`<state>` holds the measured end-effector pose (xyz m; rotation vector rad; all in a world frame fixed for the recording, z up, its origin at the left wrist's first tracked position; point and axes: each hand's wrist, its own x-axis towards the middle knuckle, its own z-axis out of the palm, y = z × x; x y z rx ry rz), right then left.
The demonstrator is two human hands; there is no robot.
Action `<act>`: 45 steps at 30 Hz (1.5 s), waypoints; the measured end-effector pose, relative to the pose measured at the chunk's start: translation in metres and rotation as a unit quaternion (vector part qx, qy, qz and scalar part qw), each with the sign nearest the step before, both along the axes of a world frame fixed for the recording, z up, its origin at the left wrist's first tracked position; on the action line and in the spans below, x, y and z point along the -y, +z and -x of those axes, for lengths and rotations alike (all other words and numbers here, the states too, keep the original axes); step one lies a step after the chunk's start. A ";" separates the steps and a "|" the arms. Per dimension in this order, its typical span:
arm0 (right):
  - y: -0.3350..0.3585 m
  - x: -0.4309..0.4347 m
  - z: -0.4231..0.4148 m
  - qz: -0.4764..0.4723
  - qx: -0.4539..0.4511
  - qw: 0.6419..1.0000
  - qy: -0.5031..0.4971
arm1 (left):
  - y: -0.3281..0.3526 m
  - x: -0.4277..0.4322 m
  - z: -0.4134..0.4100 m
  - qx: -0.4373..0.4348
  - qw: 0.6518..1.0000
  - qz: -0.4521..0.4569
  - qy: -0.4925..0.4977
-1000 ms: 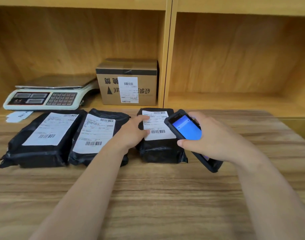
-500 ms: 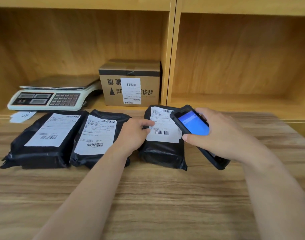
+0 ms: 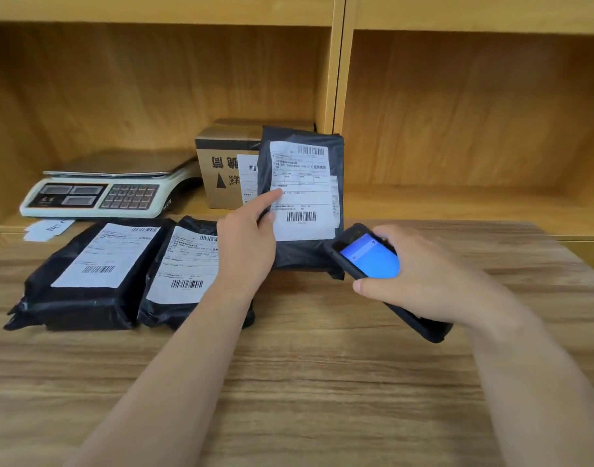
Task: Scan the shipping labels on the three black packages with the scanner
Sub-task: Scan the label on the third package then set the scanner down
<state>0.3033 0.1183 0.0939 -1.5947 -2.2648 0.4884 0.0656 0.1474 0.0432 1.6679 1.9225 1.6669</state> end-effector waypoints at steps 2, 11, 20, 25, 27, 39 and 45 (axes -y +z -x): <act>0.000 0.001 0.001 0.014 0.017 1.000 -0.003 | 0.003 0.002 -0.001 -0.008 1.000 -0.006 0.011; -0.002 0.003 0.003 0.014 0.037 0.999 -0.009 | 0.003 0.005 -0.002 0.010 1.000 -0.001 0.027; -0.001 0.003 0.002 0.021 0.040 0.999 -0.006 | 0.003 0.004 0.000 0.006 0.999 -0.003 0.033; 0.001 0.004 0.002 0.024 0.039 0.999 -0.010 | 0.002 0.003 -0.001 -0.002 0.999 0.008 0.037; 0.001 0.005 0.003 0.028 0.040 0.999 -0.010 | 0.001 0.002 0.000 -0.010 0.999 0.009 0.034; -0.002 0.004 0.000 0.024 0.005 1.000 0.000 | -0.005 -0.002 0.001 -0.011 0.999 0.052 0.007; -0.003 -0.001 -0.002 0.000 -0.048 0.999 -0.009 | -0.013 -0.004 0.003 0.003 0.994 0.111 -0.016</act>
